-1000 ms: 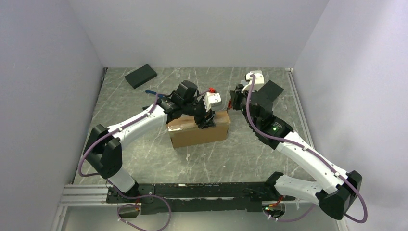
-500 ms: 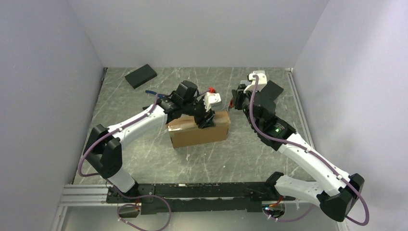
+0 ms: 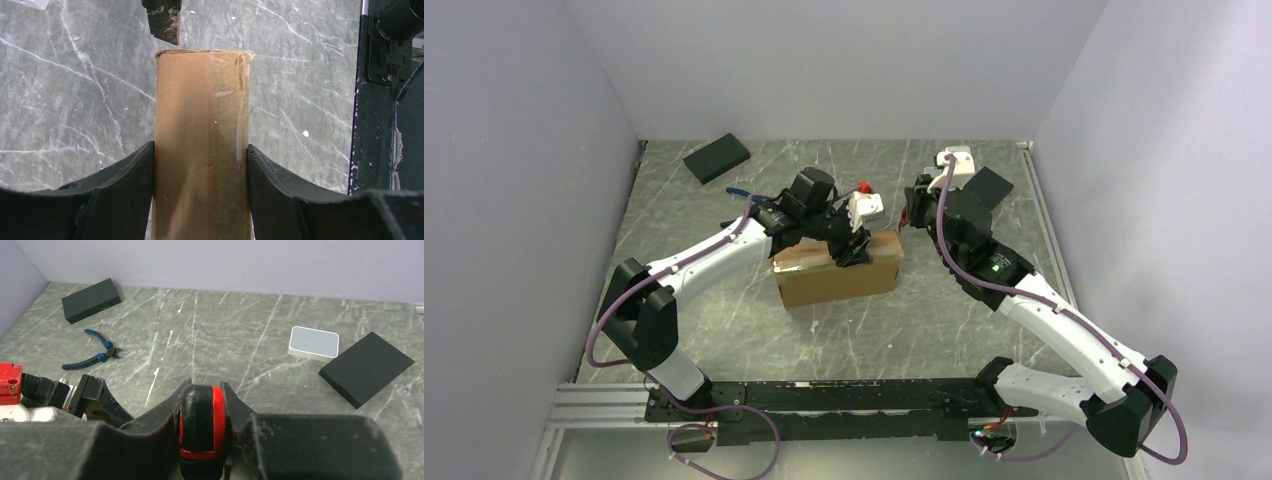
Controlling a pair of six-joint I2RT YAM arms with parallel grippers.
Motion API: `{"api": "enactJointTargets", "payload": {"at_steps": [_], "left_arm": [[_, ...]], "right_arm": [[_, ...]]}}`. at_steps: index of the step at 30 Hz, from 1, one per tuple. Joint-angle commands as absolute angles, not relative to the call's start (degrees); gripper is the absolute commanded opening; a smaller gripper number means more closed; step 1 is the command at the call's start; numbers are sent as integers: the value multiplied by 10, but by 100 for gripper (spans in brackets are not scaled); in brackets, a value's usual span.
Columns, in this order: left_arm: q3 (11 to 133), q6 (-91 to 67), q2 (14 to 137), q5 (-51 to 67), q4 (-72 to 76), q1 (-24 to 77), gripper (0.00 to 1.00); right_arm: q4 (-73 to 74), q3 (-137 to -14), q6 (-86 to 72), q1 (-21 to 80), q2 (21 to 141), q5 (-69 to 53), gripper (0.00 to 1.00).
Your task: Unpack the express box
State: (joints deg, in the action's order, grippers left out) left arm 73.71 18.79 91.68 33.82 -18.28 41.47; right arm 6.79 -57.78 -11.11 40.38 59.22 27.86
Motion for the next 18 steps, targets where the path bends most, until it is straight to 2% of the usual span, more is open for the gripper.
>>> {"api": "enactJointTargets", "payload": {"at_steps": [1,18], "left_arm": [[741,198,918,365,-168,415,63],[743,197,921,368,-169,415,62]], "right_arm": [[37,-583,-114,401,592,270,0],[43,-583,-120,400,599,261,0]]}}
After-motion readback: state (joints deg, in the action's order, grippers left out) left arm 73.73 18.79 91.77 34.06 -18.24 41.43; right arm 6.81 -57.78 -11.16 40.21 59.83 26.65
